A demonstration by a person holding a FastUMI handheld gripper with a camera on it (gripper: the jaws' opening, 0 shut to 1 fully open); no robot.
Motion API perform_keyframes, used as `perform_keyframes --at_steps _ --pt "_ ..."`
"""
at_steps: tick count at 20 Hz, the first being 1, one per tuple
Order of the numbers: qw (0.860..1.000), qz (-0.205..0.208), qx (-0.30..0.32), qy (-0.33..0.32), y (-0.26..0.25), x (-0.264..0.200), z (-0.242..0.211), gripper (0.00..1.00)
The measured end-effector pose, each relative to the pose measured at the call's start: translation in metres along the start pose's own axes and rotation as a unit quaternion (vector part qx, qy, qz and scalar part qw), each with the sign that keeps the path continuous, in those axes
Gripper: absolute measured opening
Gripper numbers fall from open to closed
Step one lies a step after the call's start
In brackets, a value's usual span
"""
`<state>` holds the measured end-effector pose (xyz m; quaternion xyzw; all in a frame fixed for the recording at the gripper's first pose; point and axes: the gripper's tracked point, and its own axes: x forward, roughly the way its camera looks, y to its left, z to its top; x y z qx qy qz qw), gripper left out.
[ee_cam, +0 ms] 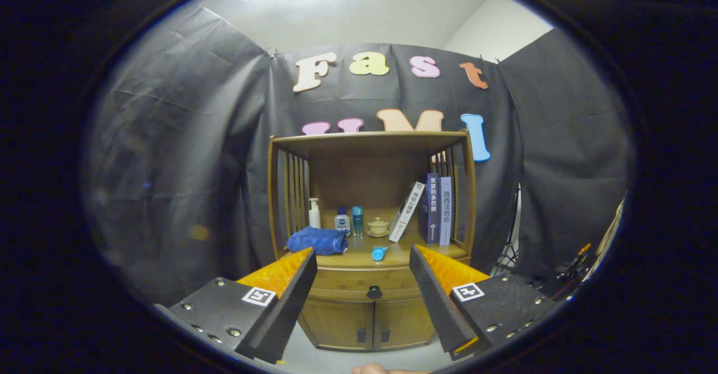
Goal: Pull open the drawer, take out the items inside it, and place them on the countertop above the cabinet.
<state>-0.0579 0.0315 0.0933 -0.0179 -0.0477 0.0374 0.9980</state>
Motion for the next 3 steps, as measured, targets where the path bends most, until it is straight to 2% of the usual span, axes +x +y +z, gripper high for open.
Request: perform_keyframes --at_steps 3 --pt "1.0 0.001 0.004 -0.003 -0.0012 0.0 0.0015 0.99"
